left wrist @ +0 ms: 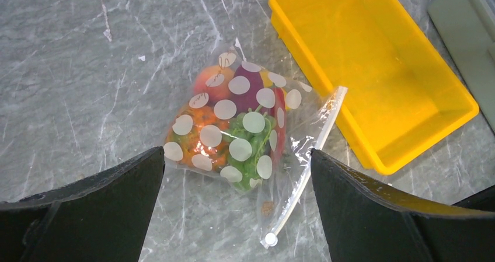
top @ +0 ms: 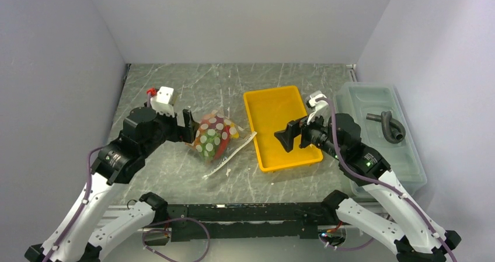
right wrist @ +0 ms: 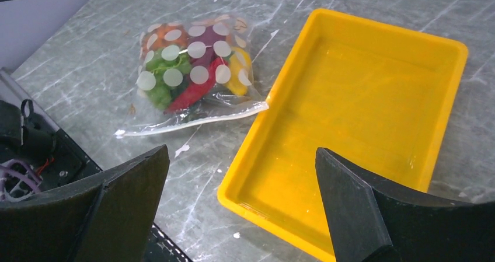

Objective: Place the food in the zip-top bag and seal the zipper
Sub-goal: Reset both arms

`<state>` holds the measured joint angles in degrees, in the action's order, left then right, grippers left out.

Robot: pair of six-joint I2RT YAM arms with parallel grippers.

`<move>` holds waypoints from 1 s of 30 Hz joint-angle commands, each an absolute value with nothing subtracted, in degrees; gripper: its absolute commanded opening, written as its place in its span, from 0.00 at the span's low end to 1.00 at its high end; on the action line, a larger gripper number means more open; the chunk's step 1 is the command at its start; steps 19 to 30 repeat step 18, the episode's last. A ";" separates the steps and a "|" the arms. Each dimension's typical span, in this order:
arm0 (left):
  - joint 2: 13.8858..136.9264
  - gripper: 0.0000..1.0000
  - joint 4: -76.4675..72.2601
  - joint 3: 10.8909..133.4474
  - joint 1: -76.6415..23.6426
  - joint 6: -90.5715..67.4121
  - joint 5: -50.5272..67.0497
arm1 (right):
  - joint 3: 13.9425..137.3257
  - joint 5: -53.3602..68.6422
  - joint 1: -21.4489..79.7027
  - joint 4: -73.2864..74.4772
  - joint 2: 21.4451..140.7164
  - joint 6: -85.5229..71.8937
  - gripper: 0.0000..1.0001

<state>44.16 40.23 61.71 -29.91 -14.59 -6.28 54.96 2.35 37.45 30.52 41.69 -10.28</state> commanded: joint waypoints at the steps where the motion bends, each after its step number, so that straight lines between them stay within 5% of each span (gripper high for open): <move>1: 41.94 1.00 36.53 59.56 -29.71 -12.68 -4.32 | 52.51 6.12 37.18 25.99 39.48 -8.34 1.00; 30: 35.31 1.00 34.56 55.45 -29.71 -11.66 -2.67 | 47.13 12.22 37.70 20.75 31.05 -3.98 1.00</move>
